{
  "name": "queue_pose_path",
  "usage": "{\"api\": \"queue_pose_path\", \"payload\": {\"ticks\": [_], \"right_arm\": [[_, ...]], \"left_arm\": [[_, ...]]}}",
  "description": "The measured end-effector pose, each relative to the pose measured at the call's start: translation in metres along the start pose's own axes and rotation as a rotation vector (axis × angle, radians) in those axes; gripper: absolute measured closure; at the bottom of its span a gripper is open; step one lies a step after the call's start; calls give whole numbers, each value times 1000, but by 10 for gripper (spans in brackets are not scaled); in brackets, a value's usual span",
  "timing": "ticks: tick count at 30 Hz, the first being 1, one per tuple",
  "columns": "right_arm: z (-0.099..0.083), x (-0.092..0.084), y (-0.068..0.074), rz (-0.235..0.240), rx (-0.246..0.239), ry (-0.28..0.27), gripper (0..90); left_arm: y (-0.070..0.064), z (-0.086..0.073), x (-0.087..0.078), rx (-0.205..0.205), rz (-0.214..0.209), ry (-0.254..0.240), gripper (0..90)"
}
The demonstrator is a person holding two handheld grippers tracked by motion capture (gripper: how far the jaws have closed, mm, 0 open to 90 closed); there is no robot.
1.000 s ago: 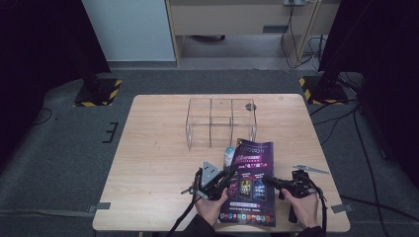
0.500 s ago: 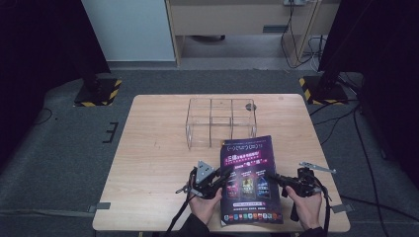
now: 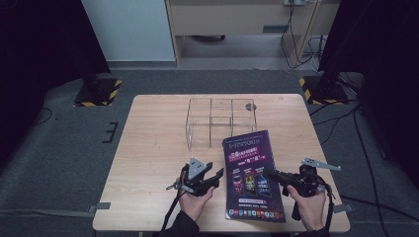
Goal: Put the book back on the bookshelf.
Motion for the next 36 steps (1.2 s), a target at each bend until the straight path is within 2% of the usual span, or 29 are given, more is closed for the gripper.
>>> {"api": "queue_pose_path", "payload": {"ticks": [2, 3, 4, 5, 9, 11, 16, 19, 20, 26, 31, 36], "right_arm": [[4, -2, 0, -6, 3, -8, 843], [7, -3, 0, -1, 5, -24, 843], [9, -3, 0, 5, 7, -33, 844], [9, -3, 0, 5, 7, -33, 844], [20, -3, 6, 10, -12, -54, 843], [30, -2, 10, 4, -26, -62, 843], [41, -3, 15, -2, -44, -94, 843], [54, -3, 20, -19, -75, -103, 843], [56, -3, 21, -26, -83, -106, 843], [69, -4, 24, -52, -104, -148, 843], [81, -8, 24, -66, -114, -187, 843], [96, -11, 26, -83, -135, -225, 843]], "left_arm": [[8, 1, -6, 8, 16, 2, 451], [12, 2, -8, 2, 24, 1, 440], [23, 2, -14, -17, 44, -3, 435], [23, 2, -14, -17, 44, -3, 431], [45, -1, -28, -21, 96, -5, 416], [59, -5, -33, -31, 124, 13, 386], [86, -17, -42, -54, 187, 39, 371], [103, -19, -49, -56, 236, 49, 347], [103, -19, -49, -56, 236, 49, 342], [123, -17, -61, -35, 306, 32, 323], [136, -18, -63, -65, 343, 34, 318], [142, -20, -61, -59, 375, 54, 304]]}}
Point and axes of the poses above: each handheld gripper's, and its own axes: x roughly forward along the jaws, z roughly out of its top, y roughly to its left, the point moved 2 cm from there along x, roughly forward along the jaws, and after that the axes turned 15 degrees about -x, right-handed, at the moved point
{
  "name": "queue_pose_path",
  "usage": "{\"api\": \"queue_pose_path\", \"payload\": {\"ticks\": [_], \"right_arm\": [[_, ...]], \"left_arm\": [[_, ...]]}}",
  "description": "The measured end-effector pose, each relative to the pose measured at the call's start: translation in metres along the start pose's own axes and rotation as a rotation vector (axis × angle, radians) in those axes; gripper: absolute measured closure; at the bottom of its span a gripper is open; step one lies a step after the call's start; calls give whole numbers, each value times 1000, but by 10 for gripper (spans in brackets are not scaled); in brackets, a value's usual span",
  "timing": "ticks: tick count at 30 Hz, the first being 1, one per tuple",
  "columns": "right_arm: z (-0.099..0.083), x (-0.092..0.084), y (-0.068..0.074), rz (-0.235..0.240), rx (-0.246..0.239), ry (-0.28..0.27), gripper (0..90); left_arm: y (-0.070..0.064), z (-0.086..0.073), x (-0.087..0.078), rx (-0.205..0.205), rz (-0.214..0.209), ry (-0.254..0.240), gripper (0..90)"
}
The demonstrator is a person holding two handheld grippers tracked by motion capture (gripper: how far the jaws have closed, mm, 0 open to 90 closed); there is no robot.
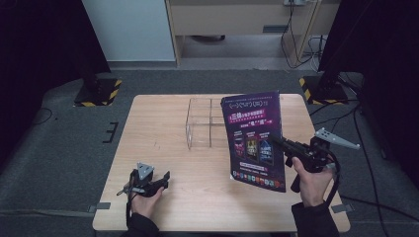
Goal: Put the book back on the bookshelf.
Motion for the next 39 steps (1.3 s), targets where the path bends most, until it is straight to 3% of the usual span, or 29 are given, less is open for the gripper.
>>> {"api": "queue_pose_path", "payload": {"ticks": [20, 25, 39], "right_arm": [[20, 15, -17, -92, -11, -51, 843], [28, 19, -22, -120, -12, -69, 843], [33, 36, -35, -177, -5, -87, 843]], "left_arm": [[8, -2, 10, -5, 72, 70, 280], [7, -2, 11, 3, 85, 77, 234], [7, -2, 12, 6, 85, 87, 176]]}}
Point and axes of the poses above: each handheld gripper's, and its own axes: x roughly forward along the jaws, z roughly out of its top, y roughly to its left, the point moved 2 cm from there along x, roughly forward along the jaws, and after that the axes turned 15 degrees about -x, right-handed, at the moved point
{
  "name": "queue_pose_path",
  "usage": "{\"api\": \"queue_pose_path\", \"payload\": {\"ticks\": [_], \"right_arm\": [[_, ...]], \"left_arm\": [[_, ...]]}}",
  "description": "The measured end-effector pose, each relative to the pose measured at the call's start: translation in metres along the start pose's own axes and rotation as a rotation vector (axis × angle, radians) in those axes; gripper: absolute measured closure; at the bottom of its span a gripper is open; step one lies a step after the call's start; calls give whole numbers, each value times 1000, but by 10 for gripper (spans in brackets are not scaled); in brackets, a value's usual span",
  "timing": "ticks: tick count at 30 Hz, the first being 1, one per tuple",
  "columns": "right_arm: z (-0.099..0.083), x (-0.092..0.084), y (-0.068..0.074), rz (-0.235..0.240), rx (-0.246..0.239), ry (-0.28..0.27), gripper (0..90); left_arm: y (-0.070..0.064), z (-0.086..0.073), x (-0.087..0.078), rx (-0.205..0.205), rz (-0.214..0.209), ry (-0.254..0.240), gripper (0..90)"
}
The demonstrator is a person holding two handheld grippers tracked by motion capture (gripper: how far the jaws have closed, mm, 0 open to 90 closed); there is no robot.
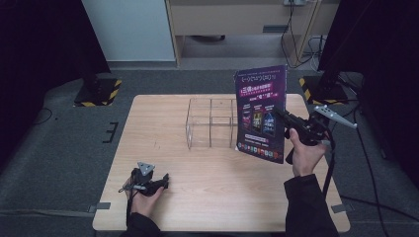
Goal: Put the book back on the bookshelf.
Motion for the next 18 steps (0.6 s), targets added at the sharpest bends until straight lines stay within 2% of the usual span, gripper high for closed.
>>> {"api": "queue_pose_path", "payload": {"ticks": [18], "right_arm": [[-4, 28, -15, -85, -8, -39, 843]], "left_arm": [[0, 0, 0, 4, 0, 1, 168]]}}
Point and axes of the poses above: each handheld gripper's, and its own axes: x roughly forward along the jaws, z roughly out of its top, y roughly to its left, the point moved 2 cm from there along x, roughly forward along the jaws, and after that the axes turned 15 degrees about -x, right-handed, at the moved point
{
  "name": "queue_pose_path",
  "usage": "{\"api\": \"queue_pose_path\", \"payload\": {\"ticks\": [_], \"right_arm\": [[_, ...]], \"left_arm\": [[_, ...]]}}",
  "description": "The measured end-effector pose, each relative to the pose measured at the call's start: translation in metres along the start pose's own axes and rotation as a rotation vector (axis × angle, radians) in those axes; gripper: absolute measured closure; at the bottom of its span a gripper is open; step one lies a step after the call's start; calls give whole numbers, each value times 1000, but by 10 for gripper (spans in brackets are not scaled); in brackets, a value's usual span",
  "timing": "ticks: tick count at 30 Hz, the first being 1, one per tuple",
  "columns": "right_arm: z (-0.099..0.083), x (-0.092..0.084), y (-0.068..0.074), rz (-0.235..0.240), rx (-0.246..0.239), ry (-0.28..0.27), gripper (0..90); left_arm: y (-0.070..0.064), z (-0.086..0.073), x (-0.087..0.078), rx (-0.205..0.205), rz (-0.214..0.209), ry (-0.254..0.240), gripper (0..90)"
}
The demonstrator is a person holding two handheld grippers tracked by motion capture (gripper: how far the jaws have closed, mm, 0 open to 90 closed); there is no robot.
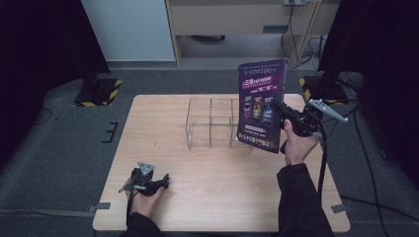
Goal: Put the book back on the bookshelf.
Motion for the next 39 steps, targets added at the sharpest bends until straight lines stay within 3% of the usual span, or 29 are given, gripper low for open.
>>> {"api": "queue_pose_path", "payload": {"ticks": [19, 26, 39], "right_arm": [[-22, 32, 10, -79, -79, 13, 843], [-33, 37, 12, -100, -82, 13, 843], [-49, 38, 21, -128, -134, -10, 842]], "left_arm": [[0, 0, 0, 0, 0, 0, 166], [0, 0, 0, 0, 0, 0, 167], [0, 0, 0, 0, -1, 0, 166]]}}
Point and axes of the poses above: each handheld gripper's, and its own axes: x roughly forward along the jaws, z roughly out of its top, y roughly to its left, the point moved 2 cm from there along x, roughly forward along the jaws, and after that the axes turned 15 degrees about -x, right-handed, at the moved point
